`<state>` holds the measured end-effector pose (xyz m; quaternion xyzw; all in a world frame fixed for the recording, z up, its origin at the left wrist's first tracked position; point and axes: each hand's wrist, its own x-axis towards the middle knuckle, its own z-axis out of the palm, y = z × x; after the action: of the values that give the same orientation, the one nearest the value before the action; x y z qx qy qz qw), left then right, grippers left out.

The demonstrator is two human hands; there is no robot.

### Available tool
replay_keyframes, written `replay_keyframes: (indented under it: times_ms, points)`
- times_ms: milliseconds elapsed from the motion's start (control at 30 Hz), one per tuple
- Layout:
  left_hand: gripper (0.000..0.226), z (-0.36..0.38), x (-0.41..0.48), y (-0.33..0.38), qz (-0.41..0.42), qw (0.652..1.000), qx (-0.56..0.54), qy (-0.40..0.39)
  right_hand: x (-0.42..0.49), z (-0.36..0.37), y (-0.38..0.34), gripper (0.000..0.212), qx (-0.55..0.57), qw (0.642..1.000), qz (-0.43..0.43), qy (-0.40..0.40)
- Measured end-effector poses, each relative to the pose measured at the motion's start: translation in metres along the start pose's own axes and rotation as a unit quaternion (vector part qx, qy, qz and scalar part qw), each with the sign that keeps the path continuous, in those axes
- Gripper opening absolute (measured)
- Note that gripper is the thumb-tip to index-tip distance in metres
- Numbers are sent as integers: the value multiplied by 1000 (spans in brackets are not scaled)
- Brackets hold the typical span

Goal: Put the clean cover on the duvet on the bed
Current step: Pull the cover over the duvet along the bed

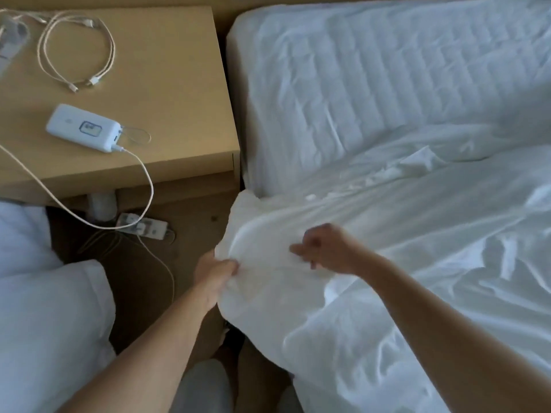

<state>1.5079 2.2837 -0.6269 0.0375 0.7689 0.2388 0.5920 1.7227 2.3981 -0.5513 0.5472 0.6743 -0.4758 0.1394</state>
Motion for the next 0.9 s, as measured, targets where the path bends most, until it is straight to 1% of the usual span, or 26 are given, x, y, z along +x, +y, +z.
replay_keyframes:
  times_ms: [33,67,100,133,167,200,233,267,333,367,400,433,467,500,533,567,600,633,667,700,733,767,800,833,867,900]
  points:
    - [41,-1,5,1,16,1000,4,-2,16,-15,1,31,52,989,-17,135]
    - [41,0,8,4,34,999,10,0,31,-31,2,22,18,970,-31,241]
    - [41,2,10,5,52,999,15,6,48,-44,3,24,-57,958,-34,281]
    - [42,5,9,6,69,997,15,9,63,-52,3,42,-124,960,-24,250]
    - [43,8,8,5,82,996,13,10,77,-54,5,57,-181,967,-9,179]
    - [44,11,7,4,90,996,10,12,87,-52,5,64,-216,969,1,118]
    - [45,12,4,3,96,995,6,13,96,-45,6,63,-243,966,-6,85]
    - [46,12,1,2,103,995,0,14,102,-35,5,55,-269,960,-21,70]
    - [45,11,-6,3,125,992,-5,19,111,-19,3,36,-333,939,-72,50]
    - [44,10,-10,6,140,990,-3,23,114,-18,-1,30,-347,932,-94,54]
    - [43,10,-15,10,161,987,-3,24,117,-24,-6,27,-335,933,-105,74]
    - [43,11,-20,15,187,982,-7,22,120,-33,-11,25,-290,942,-122,119]
    - [44,13,-26,24,223,975,-14,14,121,-46,-19,24,-228,946,-137,183]
    - [45,18,-33,35,265,964,-23,4,121,-62,-30,21,-162,934,-163,275]
    - [46,24,-38,49,307,951,-35,-5,120,-78,-42,19,-104,904,-192,369]
    - [46,33,-41,63,343,938,-46,-7,119,-91,-52,17,-59,869,-212,443]
    - [41,42,-42,75,368,929,-49,1,119,-100,-60,18,-29,850,-215,480]
    - [33,53,-42,83,383,922,-45,24,118,-106,-68,21,-20,863,-199,464]
    - [26,61,-39,84,383,921,-39,60,117,-105,-72,27,-38,903,-164,395]
    - [23,68,-33,77,361,926,-30,106,114,-100,-71,39,-65,941,-123,307]
    - [26,70,-26,67,304,939,-30,159,106,-93,-67,51,-85,960,-97,250]
    - [32,67,-21,53,212,953,-53,207,95,-82,-63,60,-90,961,-96,245]
    - [40,62,-20,38,119,959,-94,241,78,-67,-58,65,-92,952,-108,270]
    - [48,54,-20,23,58,954,-133,261,60,-48,-52,69,-120,942,-121,288]
    - [52,48,-22,7,49,951,-149,267,42,-25,-43,72,-173,936,-127,278]
    - [53,44,-25,-9,63,952,-145,263,24,-2,-33,70,-226,930,-137,255]
